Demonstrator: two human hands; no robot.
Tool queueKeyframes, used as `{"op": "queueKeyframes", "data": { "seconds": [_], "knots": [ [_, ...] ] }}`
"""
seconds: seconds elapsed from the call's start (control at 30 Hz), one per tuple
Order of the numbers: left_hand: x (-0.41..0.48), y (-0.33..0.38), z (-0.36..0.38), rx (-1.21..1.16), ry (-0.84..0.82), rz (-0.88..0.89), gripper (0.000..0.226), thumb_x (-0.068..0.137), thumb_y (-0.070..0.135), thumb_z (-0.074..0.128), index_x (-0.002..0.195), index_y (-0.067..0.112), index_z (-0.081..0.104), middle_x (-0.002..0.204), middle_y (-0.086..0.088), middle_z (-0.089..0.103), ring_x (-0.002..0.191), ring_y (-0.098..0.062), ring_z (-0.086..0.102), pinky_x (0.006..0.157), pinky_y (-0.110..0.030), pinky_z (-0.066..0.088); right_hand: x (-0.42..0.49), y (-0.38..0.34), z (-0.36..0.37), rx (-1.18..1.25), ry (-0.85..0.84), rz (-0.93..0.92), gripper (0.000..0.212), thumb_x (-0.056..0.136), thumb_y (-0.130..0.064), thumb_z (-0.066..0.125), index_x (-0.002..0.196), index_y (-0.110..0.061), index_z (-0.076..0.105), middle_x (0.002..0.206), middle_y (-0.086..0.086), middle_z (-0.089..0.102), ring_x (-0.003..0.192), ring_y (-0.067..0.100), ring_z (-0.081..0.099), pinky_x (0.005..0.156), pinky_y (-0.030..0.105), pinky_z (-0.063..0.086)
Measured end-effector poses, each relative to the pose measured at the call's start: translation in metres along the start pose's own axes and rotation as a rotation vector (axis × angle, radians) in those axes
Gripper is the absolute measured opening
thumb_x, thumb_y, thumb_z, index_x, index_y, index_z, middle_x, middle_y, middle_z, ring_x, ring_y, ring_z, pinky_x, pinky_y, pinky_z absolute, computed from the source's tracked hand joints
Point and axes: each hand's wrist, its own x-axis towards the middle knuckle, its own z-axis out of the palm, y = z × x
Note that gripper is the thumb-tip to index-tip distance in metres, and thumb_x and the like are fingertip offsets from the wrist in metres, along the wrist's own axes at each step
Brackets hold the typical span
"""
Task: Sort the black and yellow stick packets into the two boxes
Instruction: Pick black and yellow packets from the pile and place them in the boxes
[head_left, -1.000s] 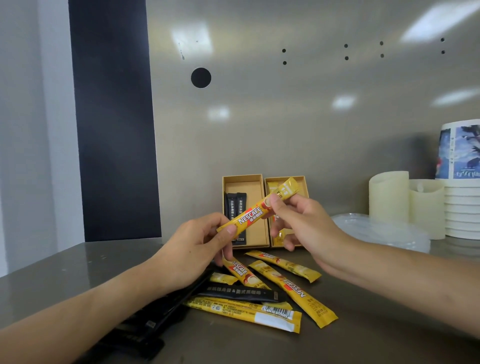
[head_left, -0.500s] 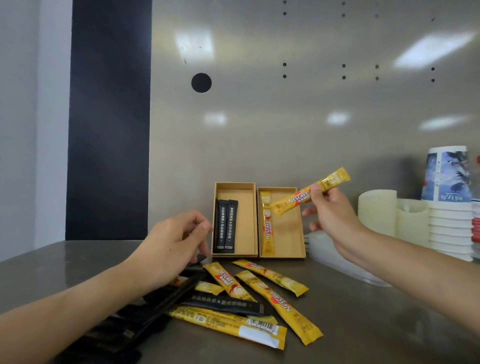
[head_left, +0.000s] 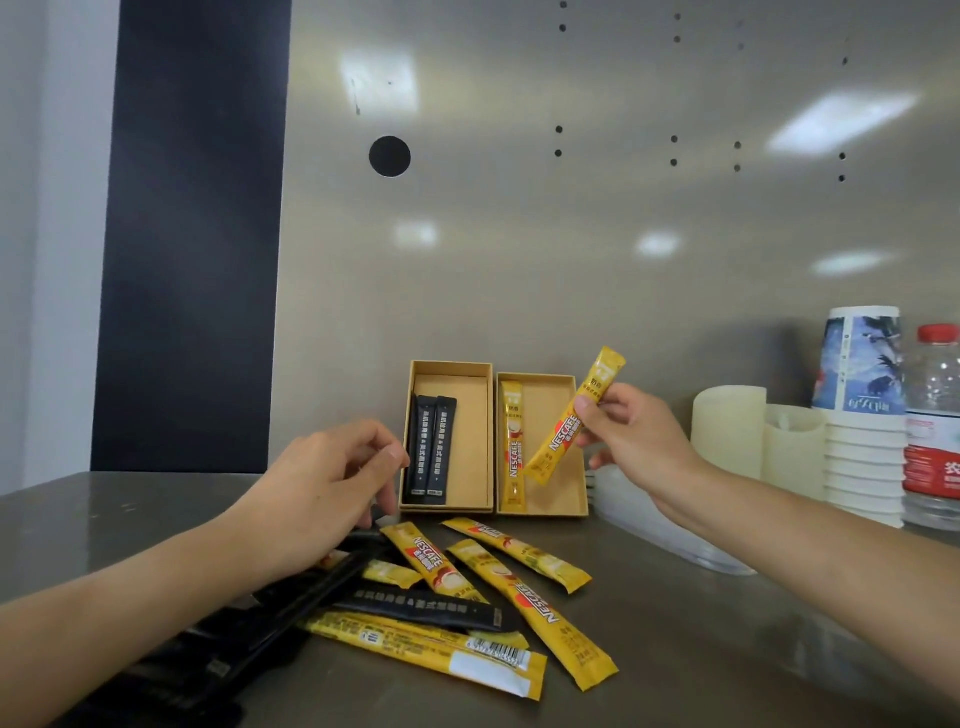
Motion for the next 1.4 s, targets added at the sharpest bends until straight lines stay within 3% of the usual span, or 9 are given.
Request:
{"op": "queueKeyframes", "data": {
  "seconds": [0.27, 0.47, 0.6, 0.77, 0.9, 1.07, 1.23, 1.33, 1.4],
  "knots": [
    [0.001, 0.0, 0.0, -0.001, -0.008, -0.007, 0.018, 0.103, 0.031, 0.049, 0.094, 0.028, 0.064, 0.079, 0.007, 0.076, 0.062, -0.007, 0.067, 0.072, -0.027, 0.057, 0.002, -0.007, -0.004, 0.202, -0.037, 0.077, 0.017, 0.088, -0.003, 0.074, 0.101, 0.007, 0.07, 0.09, 0.018, 0.078, 0.087, 0.027, 0.078, 0.085, 0.039, 0.061],
    [0.0, 0.002, 0.0, 0.018, -0.018, -0.003, 0.018, 0.103, 0.031, 0.048, 0.094, 0.03, 0.064, 0.079, 0.007, 0.076, 0.064, -0.008, 0.068, 0.07, -0.023, 0.056, 0.004, -0.002, -0.003, 0.117, -0.042, -0.014, 0.023, 0.092, -0.014, 0.072, 0.111, -0.005, 0.065, 0.097, 0.007, 0.078, 0.083, 0.016, 0.074, 0.068, 0.026, 0.058],
    [0.0, 0.003, 0.001, 0.023, -0.023, 0.01, 0.016, 0.103, 0.033, 0.047, 0.096, 0.032, 0.062, 0.076, 0.009, 0.075, 0.062, -0.003, 0.066, 0.064, -0.017, 0.051, 0.009, -0.002, -0.004, -0.081, -0.007, -0.087, 0.015, 0.096, -0.019, 0.068, 0.11, -0.013, 0.067, 0.1, 0.004, 0.075, 0.088, 0.015, 0.072, 0.065, 0.022, 0.053],
    [0.0, 0.001, 0.002, 0.065, -0.032, 0.022, 0.014, 0.103, 0.035, 0.048, 0.095, 0.035, 0.06, 0.073, 0.012, 0.073, 0.063, 0.006, 0.064, 0.063, -0.014, 0.046, 0.014, -0.008, 0.015, -0.383, -0.04, -0.138, 0.024, 0.09, -0.026, 0.075, 0.111, -0.017, 0.066, 0.091, -0.005, 0.075, 0.083, 0.005, 0.069, 0.079, 0.028, 0.056],
    [0.0, -0.002, -0.001, 0.116, -0.044, 0.026, 0.012, 0.102, 0.037, 0.049, 0.096, 0.037, 0.059, 0.076, 0.019, 0.073, 0.071, 0.004, 0.068, 0.067, -0.02, 0.056, 0.025, 0.0, 0.028, -0.54, -0.021, -0.104, 0.034, 0.089, -0.03, 0.076, 0.114, -0.015, 0.06, 0.077, -0.004, 0.076, 0.076, 0.004, 0.068, 0.087, 0.037, 0.058],
    [0.001, -0.01, -0.007, 0.225, -0.036, 0.041, 0.01, 0.102, 0.038, 0.049, 0.099, 0.039, 0.058, 0.081, 0.015, 0.072, 0.078, -0.003, 0.07, 0.075, -0.028, 0.061, 0.03, 0.0, 0.032, -0.685, -0.086, -0.171, 0.027, 0.09, -0.026, 0.075, 0.11, -0.016, 0.059, 0.07, -0.007, 0.074, 0.066, -0.002, 0.067, 0.068, 0.017, 0.049],
    [0.001, -0.01, -0.01, 0.436, -0.074, 0.121, 0.011, 0.104, 0.039, 0.045, 0.106, 0.042, 0.056, 0.088, 0.018, 0.064, 0.08, -0.001, 0.062, 0.074, -0.022, 0.055, 0.023, 0.002, 0.03, -0.778, -0.091, -0.285, 0.018, 0.093, -0.025, 0.071, 0.107, -0.016, 0.063, 0.08, -0.008, 0.07, 0.072, -0.001, 0.065, 0.079, 0.029, 0.059],
    [0.002, -0.013, -0.013, 0.493, -0.062, 0.134, 0.013, 0.103, 0.033, 0.046, 0.102, 0.041, 0.056, 0.083, 0.016, 0.063, 0.077, -0.002, 0.06, 0.068, -0.021, 0.051, 0.016, -0.002, 0.03, -0.858, -0.07, -0.344, 0.015, 0.096, -0.029, 0.067, 0.107, -0.019, 0.065, 0.087, -0.008, 0.069, 0.078, 0.003, 0.065, 0.08, 0.034, 0.06],
    [0.005, -0.017, -0.017, 0.516, -0.05, 0.127, 0.016, 0.103, 0.029, 0.046, 0.103, 0.041, 0.056, 0.089, 0.016, 0.065, 0.081, -0.002, 0.06, 0.072, -0.025, 0.052, 0.006, -0.016, 0.033, -0.793, -0.038, -0.385, 0.013, 0.098, -0.03, 0.063, 0.106, -0.021, 0.065, 0.088, -0.009, 0.067, 0.078, 0.003, 0.063, 0.078, 0.033, 0.06]
  ]
}}
